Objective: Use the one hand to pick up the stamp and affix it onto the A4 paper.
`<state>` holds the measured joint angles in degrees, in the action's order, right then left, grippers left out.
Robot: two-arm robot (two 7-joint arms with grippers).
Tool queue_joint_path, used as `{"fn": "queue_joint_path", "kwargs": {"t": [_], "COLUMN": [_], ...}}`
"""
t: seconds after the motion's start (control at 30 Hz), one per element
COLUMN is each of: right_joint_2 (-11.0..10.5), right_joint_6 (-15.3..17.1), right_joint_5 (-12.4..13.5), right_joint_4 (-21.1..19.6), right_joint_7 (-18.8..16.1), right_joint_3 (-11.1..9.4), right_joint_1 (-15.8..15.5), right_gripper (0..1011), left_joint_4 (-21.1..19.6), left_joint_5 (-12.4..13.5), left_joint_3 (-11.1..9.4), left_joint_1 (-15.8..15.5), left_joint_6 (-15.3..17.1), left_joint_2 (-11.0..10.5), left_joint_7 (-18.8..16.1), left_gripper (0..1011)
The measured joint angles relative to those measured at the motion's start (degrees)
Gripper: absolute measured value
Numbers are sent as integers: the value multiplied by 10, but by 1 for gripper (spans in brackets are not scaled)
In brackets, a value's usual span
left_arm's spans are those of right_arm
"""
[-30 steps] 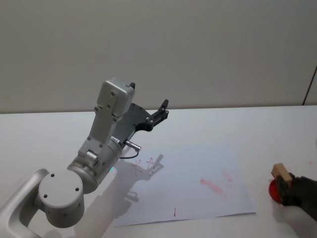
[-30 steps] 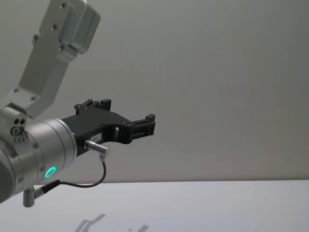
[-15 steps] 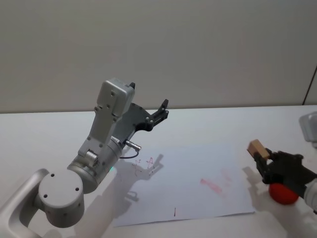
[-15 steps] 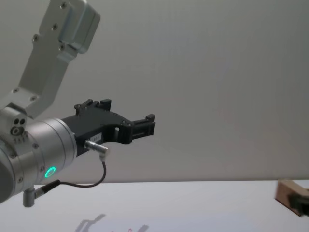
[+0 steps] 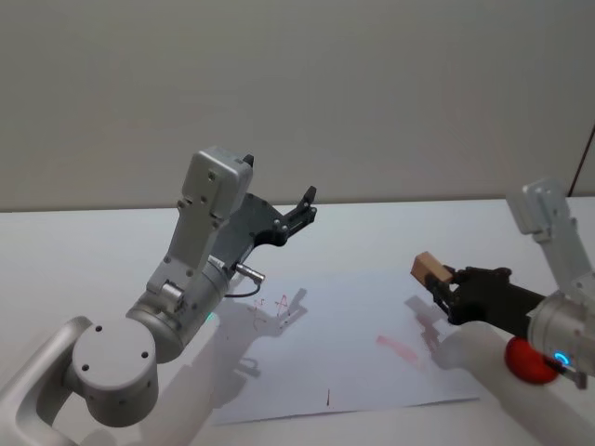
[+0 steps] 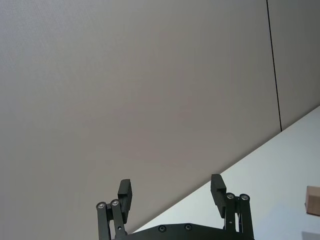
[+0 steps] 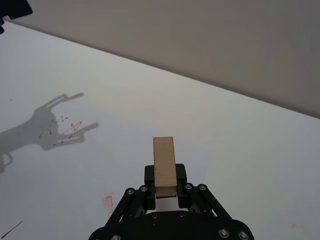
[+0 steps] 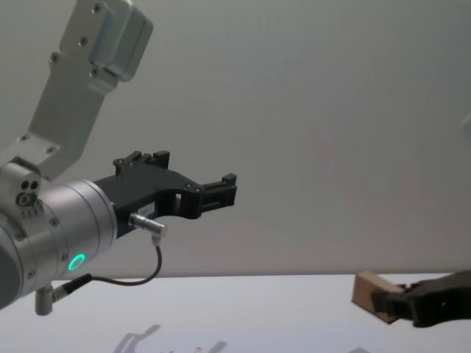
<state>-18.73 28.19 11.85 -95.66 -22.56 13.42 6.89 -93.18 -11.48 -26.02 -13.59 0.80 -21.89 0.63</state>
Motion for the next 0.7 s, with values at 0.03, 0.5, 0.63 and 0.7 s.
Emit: {"fn": "queue_joint_path", "kwargs": {"t": [0.03, 0.5, 0.63, 0.7], "right_joint_2": [6, 51, 59, 61], "right_joint_6": [7, 60, 68, 71], "right_joint_5": [-5, -61, -72, -76], "right_joint_4": [16, 157, 181, 189], "right_joint_7": [-13, -99, -110, -113], "right_joint_3": [3, 31, 37, 38], "right_joint_1": [13, 121, 139, 145], "right_gripper": [216, 216, 216, 216], "left_joint_4": [0, 0, 0, 0], "left_joint_5": [0, 0, 0, 0], "left_joint_3": [0, 0, 0, 0], "left_joint_1": [0, 0, 0, 0], "left_joint_6": [0, 0, 0, 0], "left_joint_2": [0, 0, 0, 0], "left_joint_7": [0, 0, 0, 0], "left_gripper": [1001, 1001, 1001, 1001]}}
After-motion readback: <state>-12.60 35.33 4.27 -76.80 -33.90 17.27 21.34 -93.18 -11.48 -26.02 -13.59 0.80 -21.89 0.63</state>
